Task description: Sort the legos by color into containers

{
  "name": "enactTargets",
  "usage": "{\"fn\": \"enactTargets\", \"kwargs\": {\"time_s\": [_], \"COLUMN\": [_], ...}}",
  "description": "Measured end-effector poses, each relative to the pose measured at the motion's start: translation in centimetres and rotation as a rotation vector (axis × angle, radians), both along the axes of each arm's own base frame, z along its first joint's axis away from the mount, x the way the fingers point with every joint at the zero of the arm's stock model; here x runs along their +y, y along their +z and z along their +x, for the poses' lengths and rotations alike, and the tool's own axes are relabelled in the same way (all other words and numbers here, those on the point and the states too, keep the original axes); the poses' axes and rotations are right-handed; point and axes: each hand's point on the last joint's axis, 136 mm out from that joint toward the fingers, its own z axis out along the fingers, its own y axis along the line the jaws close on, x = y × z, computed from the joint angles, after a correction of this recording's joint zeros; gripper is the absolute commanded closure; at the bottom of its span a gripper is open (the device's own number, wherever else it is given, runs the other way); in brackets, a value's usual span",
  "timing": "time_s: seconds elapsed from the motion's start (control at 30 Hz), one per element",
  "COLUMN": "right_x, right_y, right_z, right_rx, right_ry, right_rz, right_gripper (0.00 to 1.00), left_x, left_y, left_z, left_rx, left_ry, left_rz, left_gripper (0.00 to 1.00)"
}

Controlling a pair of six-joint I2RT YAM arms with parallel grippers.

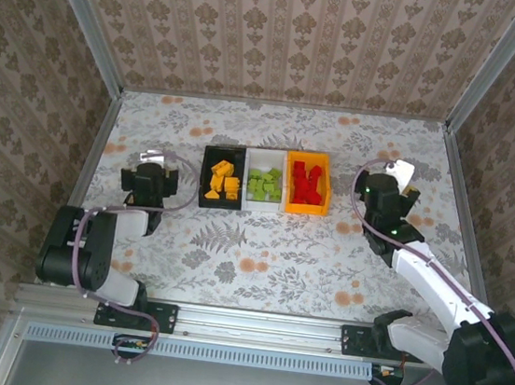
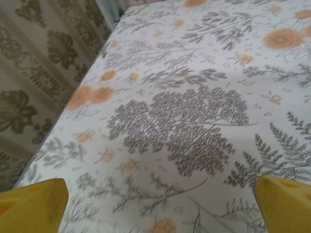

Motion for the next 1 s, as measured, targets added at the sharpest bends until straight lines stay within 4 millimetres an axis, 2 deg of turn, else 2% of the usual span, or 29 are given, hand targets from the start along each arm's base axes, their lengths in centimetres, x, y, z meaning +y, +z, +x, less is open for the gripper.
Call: {"fn": "enactTargets", "kwargs": {"time_s": [0.1,0.17,0.3,0.57,0.8,1.0], "right_x": [-2.6,-3.5,-3.3,-2.9,-1.7,-1.3], "right_y": [-1.4,-2.6,-6.2,-11.6,-12.3,-11.6], "right_z": [0.0,0.3,1.8,3.7,3.9,4.2], "right_rx": [0.006,0.011,0.088,0.141,0.087,0.045], "right_ry": [-0.028,-0.018,0.052,0.162,0.251,0.276], "right_rz": [-0.026,-0.04,-0.062,-0.052,-0.035,-0.036], "right_gripper": [0.0,0.0,0.0,0.0,0.0,0.0], "left_x": [-0.2,0.0,0.5,0.3,0.3,0.3], "left_y": [-0.5,-0.1,-1.2,-0.6,-0.6,-0.6], "left_z": [0.5,0.7,0.0,0.3,0.3,0.3], "left_rx": [-0.004,-0.058,-0.046,-0.071,-0.071,-0.072], "left_ry": [-0.051,-0.072,-0.063,-0.068,-0.068,-0.069], "left_rz": [-0.043,-0.068,-0.076,-0.076,-0.077,-0.077], "left_gripper": [0.0,0.0,0.0,0.0,0.0,0.0]}}
